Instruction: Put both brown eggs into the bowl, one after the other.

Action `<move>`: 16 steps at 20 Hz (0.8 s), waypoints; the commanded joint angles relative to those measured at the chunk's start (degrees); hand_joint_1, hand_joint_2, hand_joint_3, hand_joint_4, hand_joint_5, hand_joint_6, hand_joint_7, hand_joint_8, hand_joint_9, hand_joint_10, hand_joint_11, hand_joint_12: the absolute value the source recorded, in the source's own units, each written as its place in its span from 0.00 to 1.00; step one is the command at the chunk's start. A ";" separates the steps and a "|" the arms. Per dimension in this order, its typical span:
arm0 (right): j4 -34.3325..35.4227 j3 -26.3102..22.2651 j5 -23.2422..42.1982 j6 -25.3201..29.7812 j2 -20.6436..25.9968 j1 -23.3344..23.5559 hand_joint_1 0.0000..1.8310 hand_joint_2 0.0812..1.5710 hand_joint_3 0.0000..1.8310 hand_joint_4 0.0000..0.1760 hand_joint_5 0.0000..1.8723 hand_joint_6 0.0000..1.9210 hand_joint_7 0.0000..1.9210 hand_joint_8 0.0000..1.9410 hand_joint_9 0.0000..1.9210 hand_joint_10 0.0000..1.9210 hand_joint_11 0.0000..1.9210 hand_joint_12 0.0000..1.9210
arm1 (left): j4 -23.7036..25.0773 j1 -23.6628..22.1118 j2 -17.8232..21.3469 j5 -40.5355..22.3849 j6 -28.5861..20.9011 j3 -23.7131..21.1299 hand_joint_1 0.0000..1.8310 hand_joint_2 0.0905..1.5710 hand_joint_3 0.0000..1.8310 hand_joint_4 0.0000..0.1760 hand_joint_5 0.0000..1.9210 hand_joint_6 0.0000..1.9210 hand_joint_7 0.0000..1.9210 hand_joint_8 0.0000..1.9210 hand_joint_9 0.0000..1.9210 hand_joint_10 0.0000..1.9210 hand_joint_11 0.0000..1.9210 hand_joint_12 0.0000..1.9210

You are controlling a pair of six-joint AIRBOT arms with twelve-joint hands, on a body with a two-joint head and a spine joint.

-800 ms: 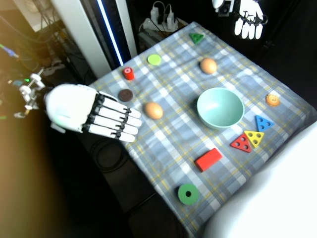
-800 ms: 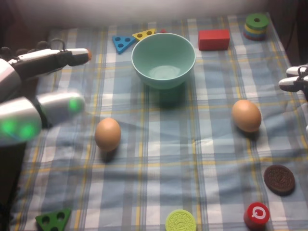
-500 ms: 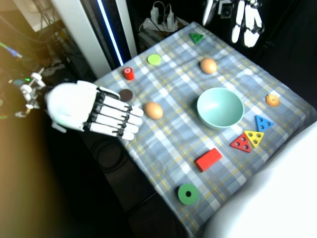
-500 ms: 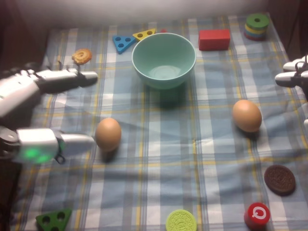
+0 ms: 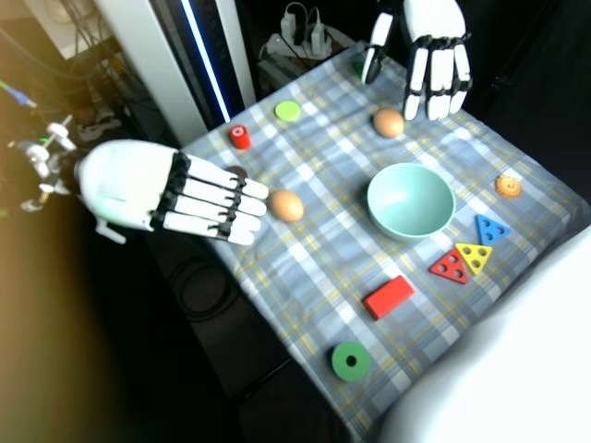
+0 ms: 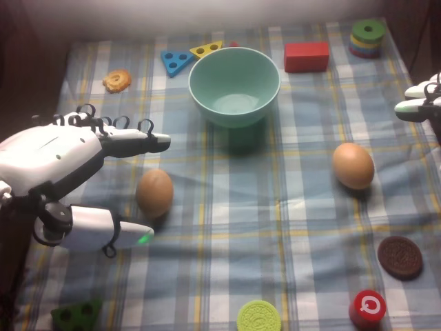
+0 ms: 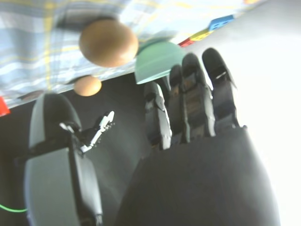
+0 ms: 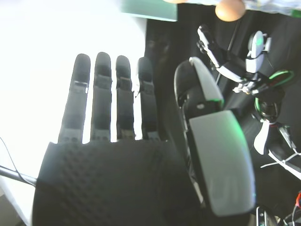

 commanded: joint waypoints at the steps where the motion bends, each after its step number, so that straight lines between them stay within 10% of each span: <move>1: 1.45 0.00 7.04 0.22 0.54 0.55 0.42 0.81 0.00 0.00 0.30 0.00 0.26 0.00 0.25 0.00 0.07 0.37 | 0.76 -0.99 -0.38 -5.02 0.01 0.51 0.44 0.56 0.00 1.00 0.19 0.00 0.21 0.00 0.19 0.00 0.00 0.37; 16: 1.49 -0.10 7.04 0.43 0.50 0.35 0.48 0.82 0.00 0.00 0.33 0.00 0.31 0.00 0.31 0.00 0.19 0.36 | -1.68 -6.71 -6.52 4.81 7.07 6.39 0.46 0.58 0.00 1.00 0.21 0.00 0.24 0.00 0.26 0.00 0.00 0.42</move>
